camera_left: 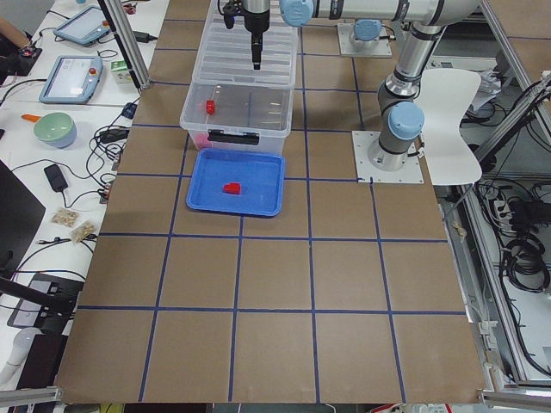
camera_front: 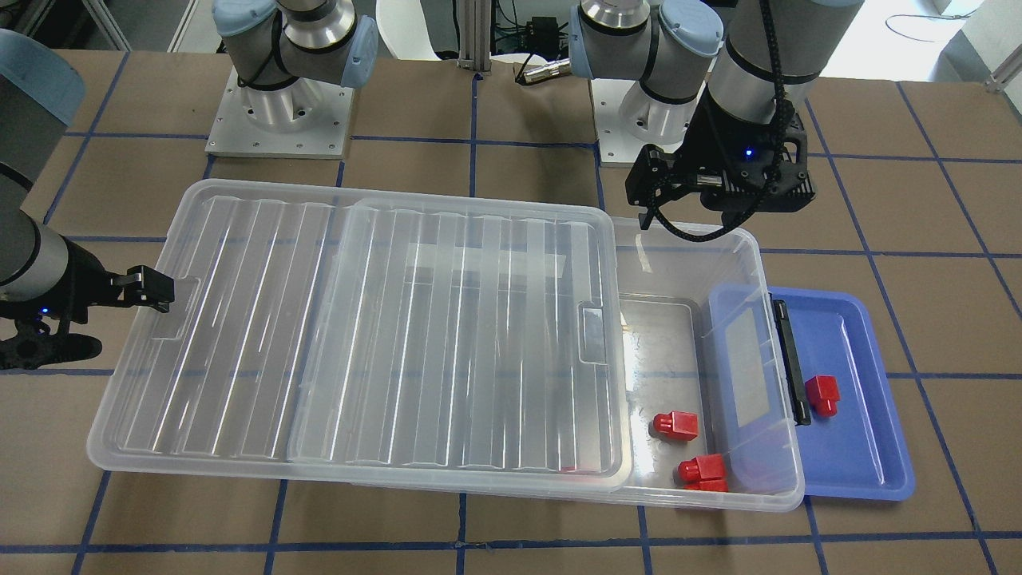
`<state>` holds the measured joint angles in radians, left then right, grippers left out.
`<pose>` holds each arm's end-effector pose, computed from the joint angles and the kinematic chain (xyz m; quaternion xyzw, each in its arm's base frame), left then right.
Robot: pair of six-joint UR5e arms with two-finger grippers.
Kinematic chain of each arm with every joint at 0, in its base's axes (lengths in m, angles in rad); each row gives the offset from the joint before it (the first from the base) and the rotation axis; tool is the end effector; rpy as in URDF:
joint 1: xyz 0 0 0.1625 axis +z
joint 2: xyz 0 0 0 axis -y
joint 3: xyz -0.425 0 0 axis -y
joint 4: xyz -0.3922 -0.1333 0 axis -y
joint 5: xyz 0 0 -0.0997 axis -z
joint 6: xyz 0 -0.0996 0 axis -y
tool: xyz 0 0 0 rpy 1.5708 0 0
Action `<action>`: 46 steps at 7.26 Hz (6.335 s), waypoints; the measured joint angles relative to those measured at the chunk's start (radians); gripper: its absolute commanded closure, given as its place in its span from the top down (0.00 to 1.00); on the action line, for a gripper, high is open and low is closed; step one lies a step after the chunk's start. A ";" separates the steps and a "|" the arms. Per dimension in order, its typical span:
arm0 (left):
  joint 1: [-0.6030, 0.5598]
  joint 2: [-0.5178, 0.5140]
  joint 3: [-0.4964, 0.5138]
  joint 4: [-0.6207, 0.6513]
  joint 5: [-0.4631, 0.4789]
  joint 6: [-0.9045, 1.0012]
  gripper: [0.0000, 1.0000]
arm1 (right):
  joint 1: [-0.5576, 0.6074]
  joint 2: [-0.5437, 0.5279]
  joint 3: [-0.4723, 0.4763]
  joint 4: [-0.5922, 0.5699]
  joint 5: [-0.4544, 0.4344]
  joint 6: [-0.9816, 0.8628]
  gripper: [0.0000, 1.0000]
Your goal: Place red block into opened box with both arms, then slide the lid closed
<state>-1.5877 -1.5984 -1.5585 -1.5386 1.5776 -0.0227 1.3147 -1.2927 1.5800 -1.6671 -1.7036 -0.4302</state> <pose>-0.1411 -0.5029 0.4834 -0.0029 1.0000 -0.0085 0.0032 -0.0287 -0.5837 0.3442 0.0927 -0.9889 -0.1118 0.0302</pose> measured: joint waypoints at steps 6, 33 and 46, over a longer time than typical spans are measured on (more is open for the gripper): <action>0.095 0.006 0.007 -0.010 0.005 0.080 1.00 | -0.025 -0.008 -0.009 0.003 0.001 -0.021 1.00; 0.542 -0.473 -0.153 0.521 -0.066 0.608 0.00 | 0.173 -0.243 -0.095 0.228 0.139 0.446 1.00; 0.153 -0.215 -0.251 0.458 -0.071 0.234 0.00 | 0.169 -0.241 -0.082 0.224 0.121 0.447 1.00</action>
<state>-1.4346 -1.8139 -1.8096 -1.0802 1.5068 0.2118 1.4834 -1.5340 1.4980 -1.4435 -1.5828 0.0170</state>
